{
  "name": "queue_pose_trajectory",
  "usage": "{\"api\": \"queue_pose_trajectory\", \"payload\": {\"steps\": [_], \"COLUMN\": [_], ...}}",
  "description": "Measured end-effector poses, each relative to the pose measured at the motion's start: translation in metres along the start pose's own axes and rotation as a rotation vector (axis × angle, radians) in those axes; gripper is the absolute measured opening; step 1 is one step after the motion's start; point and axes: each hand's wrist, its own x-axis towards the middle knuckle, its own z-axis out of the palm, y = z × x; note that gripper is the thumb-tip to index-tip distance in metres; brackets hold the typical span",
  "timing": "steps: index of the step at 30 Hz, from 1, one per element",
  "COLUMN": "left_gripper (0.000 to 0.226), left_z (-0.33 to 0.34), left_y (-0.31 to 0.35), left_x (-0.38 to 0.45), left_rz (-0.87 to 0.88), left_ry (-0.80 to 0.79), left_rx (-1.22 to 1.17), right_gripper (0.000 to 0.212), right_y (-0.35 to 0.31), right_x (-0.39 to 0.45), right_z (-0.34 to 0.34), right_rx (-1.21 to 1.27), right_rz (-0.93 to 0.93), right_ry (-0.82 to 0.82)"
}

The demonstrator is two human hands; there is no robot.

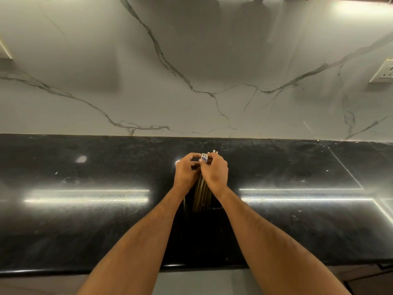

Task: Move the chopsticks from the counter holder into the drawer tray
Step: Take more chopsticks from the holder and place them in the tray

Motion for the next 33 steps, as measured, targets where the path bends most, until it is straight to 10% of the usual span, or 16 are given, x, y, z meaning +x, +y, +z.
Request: {"api": "queue_pose_trajectory", "payload": {"steps": [27, 33], "left_gripper": [0.035, 0.024], "left_z": [-0.011, -0.028], "left_y": [0.009, 0.054], "left_x": [-0.026, -0.025], "left_rz": [0.026, -0.106], "left_ry": [0.116, -0.264], "left_rx": [-0.174, -0.431], "right_gripper": [0.017, 0.022], "right_y": [-0.010, -0.049], "right_x": [0.012, 0.020], "right_z": [-0.023, -0.073], "right_rx": [0.206, 0.317], "right_rz": [0.108, -0.020], "right_ry": [0.006, -0.020]}}
